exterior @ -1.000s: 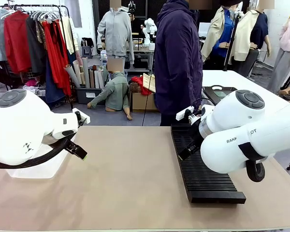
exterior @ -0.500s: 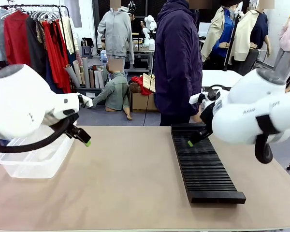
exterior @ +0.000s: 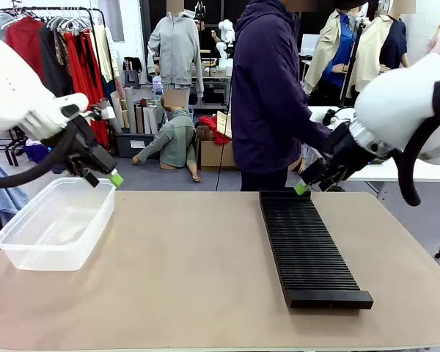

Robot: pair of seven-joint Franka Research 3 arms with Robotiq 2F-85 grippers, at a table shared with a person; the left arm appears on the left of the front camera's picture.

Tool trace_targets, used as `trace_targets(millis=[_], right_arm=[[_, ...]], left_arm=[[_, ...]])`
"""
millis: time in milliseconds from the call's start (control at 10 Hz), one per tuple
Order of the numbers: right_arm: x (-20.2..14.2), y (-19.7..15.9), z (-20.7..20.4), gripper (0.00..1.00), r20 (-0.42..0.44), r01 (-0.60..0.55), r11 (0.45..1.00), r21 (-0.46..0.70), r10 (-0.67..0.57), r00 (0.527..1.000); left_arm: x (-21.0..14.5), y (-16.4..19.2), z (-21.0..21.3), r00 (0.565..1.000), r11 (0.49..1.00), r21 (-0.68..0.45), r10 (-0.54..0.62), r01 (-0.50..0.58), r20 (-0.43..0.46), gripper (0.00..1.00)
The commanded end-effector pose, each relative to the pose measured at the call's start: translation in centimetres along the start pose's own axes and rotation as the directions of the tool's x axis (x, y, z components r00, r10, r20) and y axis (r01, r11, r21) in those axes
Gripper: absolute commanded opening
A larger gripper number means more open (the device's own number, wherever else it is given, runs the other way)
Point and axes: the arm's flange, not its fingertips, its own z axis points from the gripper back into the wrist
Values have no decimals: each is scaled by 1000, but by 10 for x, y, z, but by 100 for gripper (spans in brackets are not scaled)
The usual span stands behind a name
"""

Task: Sort PCBs into racks and boxes based on the side picked up.
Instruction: Pick up the Blank PCB handed by the Human.

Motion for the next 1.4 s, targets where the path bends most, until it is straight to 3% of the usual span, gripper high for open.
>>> trace_targets(millis=[0, 300, 600, 800, 1000, 1300], right_arm=[[-12, -41, 11, 100, 57, 49, 966, 252, -65, 996], [-33, -93, 32, 100, 110, 45, 857, 514, -118, 987], [-64, -135, 53, 100, 190, 37, 753, 656, -212, 958], [-81, -139, 68, 100, 253, 2, 740, 672, -233, 939], [-85, -140, 71, 100, 290, -22, 712, 702, -258, 921], [-79, -135, 77, 100, 311, -45, 729, 683, -234, 921]], left_arm=[[-9, 22, 25, 992, 972, -233, 45, -18, 114, 100], [-36, 44, 67, 956, 942, -333, 125, -31, 264, 100], [-80, 71, 91, 933, 926, -375, 167, -38, 319, 100], [-112, 89, 85, 913, 906, -421, 209, -46, 351, 100], [-129, 96, 78, 897, 883, -469, 183, 31, 403, 100], [-139, 103, 75, 880, 866, -497, 193, 55, 433, 100]])
